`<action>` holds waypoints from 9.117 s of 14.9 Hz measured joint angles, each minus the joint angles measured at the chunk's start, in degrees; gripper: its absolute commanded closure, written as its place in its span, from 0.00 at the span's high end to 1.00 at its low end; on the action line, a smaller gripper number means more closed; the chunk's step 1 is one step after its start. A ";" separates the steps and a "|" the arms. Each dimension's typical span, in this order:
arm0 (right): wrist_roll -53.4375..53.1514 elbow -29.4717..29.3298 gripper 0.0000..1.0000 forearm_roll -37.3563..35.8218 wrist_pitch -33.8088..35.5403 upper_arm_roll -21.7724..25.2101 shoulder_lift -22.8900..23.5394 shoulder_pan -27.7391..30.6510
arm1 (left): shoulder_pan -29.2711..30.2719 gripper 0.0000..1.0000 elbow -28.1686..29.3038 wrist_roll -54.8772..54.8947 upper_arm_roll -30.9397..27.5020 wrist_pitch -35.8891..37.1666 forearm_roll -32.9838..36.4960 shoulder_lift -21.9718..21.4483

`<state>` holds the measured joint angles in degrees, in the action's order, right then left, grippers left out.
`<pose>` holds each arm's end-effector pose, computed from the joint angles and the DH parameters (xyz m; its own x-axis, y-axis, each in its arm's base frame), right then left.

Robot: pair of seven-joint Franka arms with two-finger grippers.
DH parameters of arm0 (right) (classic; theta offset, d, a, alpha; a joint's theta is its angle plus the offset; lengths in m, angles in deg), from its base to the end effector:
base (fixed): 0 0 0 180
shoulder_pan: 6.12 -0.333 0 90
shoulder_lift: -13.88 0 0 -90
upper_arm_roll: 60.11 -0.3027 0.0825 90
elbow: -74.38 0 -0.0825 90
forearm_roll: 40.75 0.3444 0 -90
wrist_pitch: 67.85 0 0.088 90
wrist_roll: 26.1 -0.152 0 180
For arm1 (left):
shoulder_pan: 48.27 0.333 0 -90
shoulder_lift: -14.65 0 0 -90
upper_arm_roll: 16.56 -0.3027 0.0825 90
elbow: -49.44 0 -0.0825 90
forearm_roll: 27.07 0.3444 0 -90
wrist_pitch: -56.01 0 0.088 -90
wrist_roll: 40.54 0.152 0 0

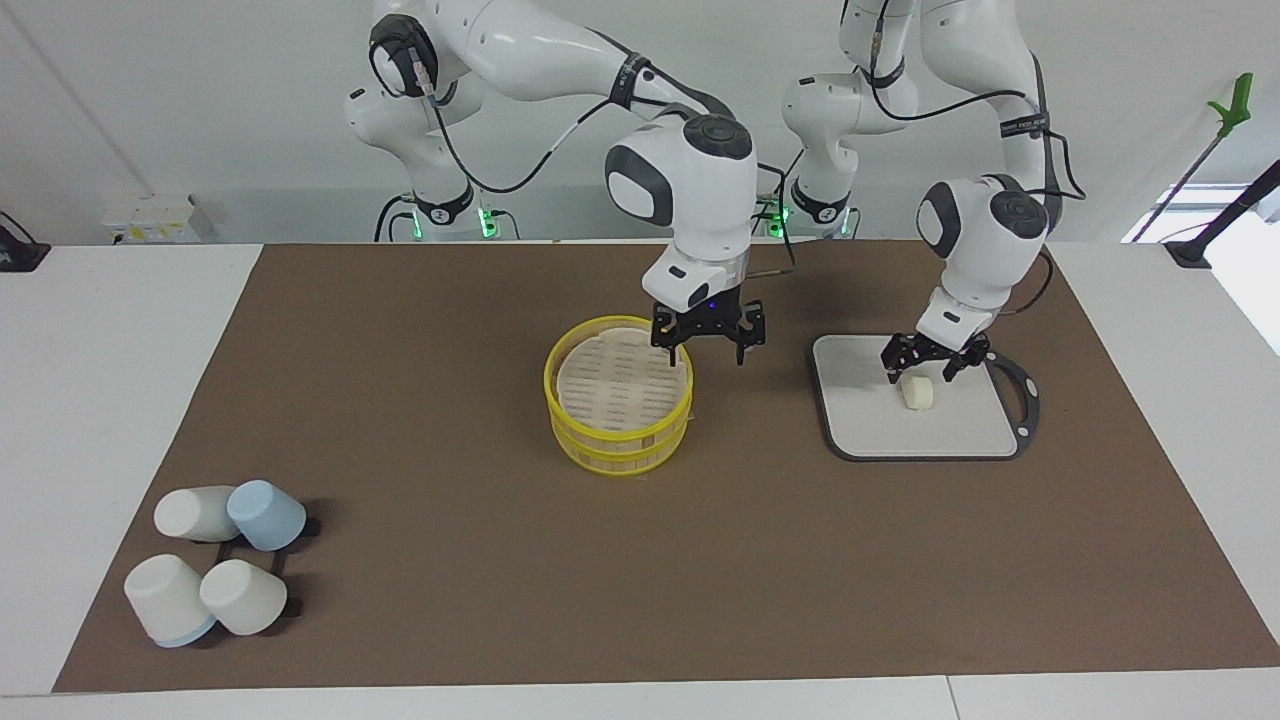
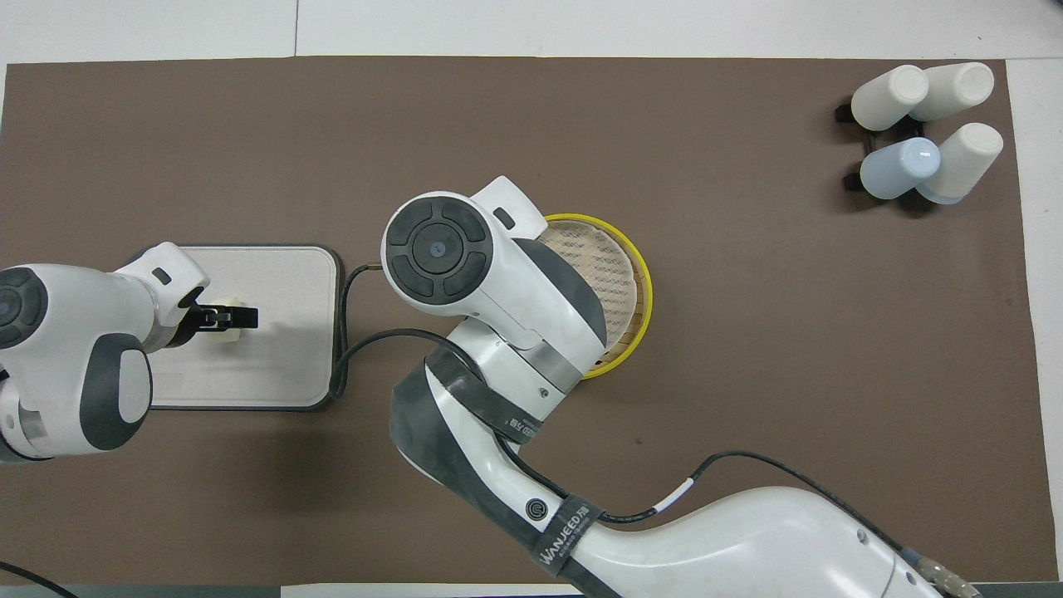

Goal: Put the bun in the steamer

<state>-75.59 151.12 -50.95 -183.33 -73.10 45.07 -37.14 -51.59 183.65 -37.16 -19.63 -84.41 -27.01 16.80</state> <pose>0.5258 0.4436 0.3895 0.9881 -0.0753 0.1342 -0.0657 -0.9950 -0.0749 0.4897 -0.0020 0.2947 0.9954 -0.0643 0.0706 -0.0640 -0.9979 -0.0069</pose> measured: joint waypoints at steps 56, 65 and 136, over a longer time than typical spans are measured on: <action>33.98 4.86 0.00 2.60 24.41 0.22 -11.12 25.68 | -32.37 1.00 -31.87 -56.19 9.79 6.79 0.99 21.25; 33.64 5.80 0.00 4.76 16.41 -0.29 -11.32 24.59 | -21.22 1.00 -32.77 -47.57 8.10 27.67 1.55 6.66; 39.08 10.72 1.00 7.90 27.32 12.19 -30.00 25.95 | -2.99 1.00 -40.79 -5.40 -1.44 49.07 -1.86 -2.96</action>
<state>-36.51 161.84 -43.05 -156.02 -60.90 15.07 -11.19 -54.58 142.86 -42.56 -21.06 -35.35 -28.86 13.84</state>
